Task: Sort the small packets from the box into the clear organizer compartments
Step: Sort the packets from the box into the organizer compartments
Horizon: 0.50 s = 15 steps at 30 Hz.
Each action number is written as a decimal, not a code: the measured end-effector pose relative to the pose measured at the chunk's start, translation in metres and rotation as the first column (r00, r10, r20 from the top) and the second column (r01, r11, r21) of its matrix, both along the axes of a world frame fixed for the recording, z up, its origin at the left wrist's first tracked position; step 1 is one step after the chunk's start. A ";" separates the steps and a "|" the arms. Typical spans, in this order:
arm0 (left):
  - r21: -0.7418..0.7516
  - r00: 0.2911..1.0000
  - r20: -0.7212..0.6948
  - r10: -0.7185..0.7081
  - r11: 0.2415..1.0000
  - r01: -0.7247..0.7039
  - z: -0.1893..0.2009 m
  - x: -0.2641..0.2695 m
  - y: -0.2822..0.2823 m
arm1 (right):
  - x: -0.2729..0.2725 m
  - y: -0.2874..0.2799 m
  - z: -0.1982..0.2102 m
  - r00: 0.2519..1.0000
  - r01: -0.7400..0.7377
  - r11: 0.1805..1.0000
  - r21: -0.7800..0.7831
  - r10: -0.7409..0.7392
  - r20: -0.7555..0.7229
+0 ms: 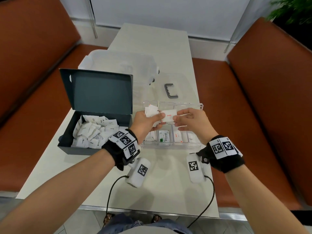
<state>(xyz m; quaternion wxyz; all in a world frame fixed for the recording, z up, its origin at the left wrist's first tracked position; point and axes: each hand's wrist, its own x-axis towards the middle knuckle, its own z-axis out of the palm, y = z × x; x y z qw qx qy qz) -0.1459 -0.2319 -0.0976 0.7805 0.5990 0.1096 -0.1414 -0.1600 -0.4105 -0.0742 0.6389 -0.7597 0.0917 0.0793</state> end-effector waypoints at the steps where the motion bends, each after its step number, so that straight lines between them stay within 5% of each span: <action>1: -0.021 1.000 -0.003 0.018 1.000 -0.018 0.000 -0.001 -0.003 | -0.004 0.002 -0.004 0.999 0.024 0.994 0.109 -0.020 -0.041; 5: -0.017 1.000 0.017 -0.023 1.000 0.024 -0.001 -0.004 -0.013 | -0.008 0.009 -0.014 0.980 0.193 0.901 0.388 -0.154 -0.129; 7: 0.003 0.998 0.023 -0.064 0.998 0.064 -0.001 -0.005 -0.014 | -0.001 0.001 -0.014 0.959 0.281 0.885 0.371 -0.250 -0.131; 10: 0.008 0.997 0.014 -0.082 0.997 0.081 -0.002 -0.004 -0.008 | 0.015 -0.024 -0.010 0.975 0.221 0.957 -0.186 -0.221 0.019; 12: 0.003 0.997 0.006 -0.081 0.997 0.081 -0.004 -0.004 -0.003 | 0.021 -0.032 -0.009 1.000 0.019 0.827 -0.562 -0.021 0.003; 15: 0.006 0.996 -0.001 -0.093 0.996 0.093 -0.007 -0.006 -0.001 | 0.024 -0.022 -0.017 0.975 -0.224 0.641 -0.734 0.145 -0.170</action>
